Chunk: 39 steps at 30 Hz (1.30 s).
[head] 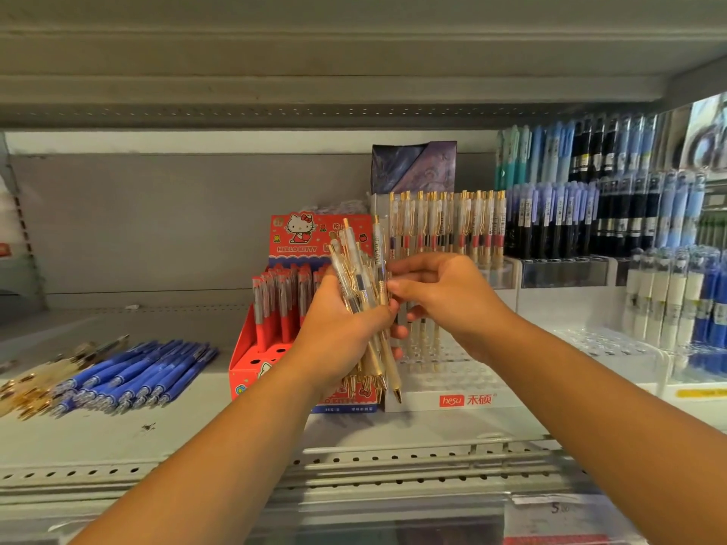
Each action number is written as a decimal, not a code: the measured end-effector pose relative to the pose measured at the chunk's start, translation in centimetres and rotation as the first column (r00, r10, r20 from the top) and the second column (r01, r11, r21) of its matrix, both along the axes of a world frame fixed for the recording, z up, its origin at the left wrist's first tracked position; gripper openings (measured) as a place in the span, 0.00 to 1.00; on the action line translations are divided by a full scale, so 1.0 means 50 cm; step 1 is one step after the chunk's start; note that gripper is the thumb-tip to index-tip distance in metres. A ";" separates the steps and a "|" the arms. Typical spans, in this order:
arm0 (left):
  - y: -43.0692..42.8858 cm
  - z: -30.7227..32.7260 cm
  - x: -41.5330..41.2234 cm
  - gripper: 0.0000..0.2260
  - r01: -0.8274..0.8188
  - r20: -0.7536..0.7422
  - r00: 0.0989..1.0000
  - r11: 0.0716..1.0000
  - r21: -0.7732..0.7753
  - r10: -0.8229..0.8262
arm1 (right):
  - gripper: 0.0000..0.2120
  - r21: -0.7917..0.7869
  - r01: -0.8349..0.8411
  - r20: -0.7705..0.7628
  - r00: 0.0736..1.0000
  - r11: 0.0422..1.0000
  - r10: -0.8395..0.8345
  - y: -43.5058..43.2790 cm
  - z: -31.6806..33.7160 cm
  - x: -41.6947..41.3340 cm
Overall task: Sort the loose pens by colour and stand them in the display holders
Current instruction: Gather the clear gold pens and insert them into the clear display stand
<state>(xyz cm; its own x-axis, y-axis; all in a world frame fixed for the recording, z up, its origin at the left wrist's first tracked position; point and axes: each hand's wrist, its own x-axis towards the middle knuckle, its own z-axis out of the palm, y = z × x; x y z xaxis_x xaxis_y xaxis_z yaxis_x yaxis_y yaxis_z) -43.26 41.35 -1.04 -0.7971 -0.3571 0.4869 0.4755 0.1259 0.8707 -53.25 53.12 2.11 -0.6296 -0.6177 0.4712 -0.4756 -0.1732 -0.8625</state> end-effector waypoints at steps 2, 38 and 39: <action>0.000 -0.001 -0.002 0.21 -0.009 0.012 1.000 1.000 -0.008 0.009 | 0.07 0.015 0.010 0.024 1.000 1.000 -0.011 0.001 0.000 -0.002; 0.099 -0.005 -0.048 0.25 -0.401 -0.065 0.915 0.916 -0.016 0.399 | 0.13 -0.322 0.177 0.015 0.983 0.930 -0.182 0.103 -0.002 -0.124; 0.109 -0.006 -0.053 0.25 -0.413 -0.080 0.908 0.911 0.002 0.412 | 0.13 -0.308 0.168 -0.032 0.982 0.937 -0.186 0.101 -0.002 -0.124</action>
<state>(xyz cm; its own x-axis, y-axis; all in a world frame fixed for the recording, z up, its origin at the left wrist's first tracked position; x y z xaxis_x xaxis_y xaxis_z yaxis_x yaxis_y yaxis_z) -45.90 46.81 -1.33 -0.5406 -0.6381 0.5483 0.4434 0.3378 0.8302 -59.47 58.15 2.02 -0.6806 -0.3212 0.6585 -0.5714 -0.3298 -0.7515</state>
